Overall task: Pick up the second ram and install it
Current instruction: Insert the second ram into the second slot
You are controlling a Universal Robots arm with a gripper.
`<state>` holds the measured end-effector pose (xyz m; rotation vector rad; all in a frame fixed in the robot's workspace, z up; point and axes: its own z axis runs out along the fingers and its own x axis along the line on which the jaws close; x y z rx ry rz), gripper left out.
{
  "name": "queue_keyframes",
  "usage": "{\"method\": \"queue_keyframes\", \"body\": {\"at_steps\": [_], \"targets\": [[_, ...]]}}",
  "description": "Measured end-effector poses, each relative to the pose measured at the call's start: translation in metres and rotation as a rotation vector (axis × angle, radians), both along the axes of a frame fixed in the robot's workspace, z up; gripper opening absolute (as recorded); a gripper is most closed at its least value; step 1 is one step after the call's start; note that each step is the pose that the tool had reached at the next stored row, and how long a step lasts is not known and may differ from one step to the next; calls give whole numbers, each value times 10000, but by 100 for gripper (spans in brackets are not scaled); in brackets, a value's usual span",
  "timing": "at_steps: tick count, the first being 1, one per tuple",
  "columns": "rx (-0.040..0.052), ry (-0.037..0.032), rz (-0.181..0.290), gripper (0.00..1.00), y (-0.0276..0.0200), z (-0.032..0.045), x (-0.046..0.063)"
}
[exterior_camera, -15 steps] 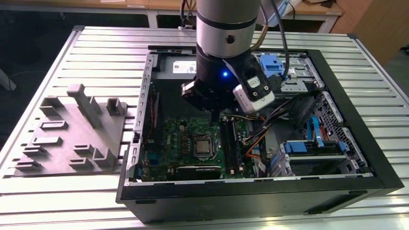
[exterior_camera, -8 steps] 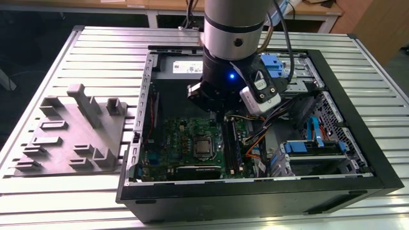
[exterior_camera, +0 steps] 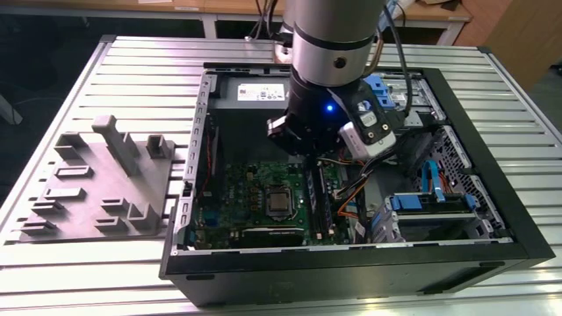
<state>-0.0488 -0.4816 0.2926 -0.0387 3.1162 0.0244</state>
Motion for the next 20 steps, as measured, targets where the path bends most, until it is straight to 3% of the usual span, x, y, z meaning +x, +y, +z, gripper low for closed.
{"method": "queue_keyframes", "body": {"at_steps": [11,20], "targets": [[9,0,-89,11,-5,-105,82],[11,0,-90,11,-5,-111,83]]}}
